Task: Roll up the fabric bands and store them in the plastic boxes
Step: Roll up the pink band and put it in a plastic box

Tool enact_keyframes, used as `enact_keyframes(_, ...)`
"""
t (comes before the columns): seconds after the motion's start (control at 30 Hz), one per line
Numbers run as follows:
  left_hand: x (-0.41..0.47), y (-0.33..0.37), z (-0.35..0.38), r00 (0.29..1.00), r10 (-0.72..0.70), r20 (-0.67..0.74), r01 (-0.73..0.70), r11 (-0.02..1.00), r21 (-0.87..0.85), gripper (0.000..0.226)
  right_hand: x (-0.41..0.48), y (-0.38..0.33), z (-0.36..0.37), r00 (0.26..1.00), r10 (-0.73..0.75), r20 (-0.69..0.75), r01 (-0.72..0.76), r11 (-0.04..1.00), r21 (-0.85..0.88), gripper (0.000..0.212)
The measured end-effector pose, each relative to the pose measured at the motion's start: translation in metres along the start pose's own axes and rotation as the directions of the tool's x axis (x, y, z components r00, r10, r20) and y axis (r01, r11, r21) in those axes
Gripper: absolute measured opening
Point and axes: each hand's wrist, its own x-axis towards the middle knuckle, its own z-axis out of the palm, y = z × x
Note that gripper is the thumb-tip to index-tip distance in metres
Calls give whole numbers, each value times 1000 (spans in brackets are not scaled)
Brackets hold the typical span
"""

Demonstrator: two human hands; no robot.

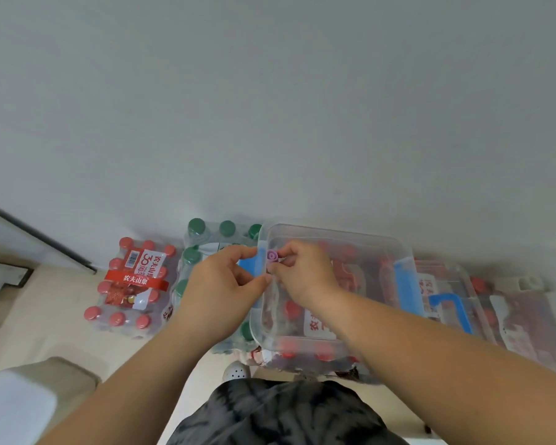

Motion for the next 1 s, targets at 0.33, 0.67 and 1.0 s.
enact_keyframes(0.33, 3, 3, 4, 999, 5, -47, -4, 999, 33, 38, -2, 2, -19, 966, 85, 245, -162, 936, 312, 18)
enact_keyframes(0.67, 4, 21, 4, 973, 190, -129, -169, 973, 158, 33, -22, -10, -49, 964, 107, 244, -193, 912, 362, 19)
enact_keyframes(1.0, -20, 88, 62, 912, 403, 73, -409, 889, 207, 19, -60, 48, -156, 907, -172, -384, 214, 975, 68, 14)
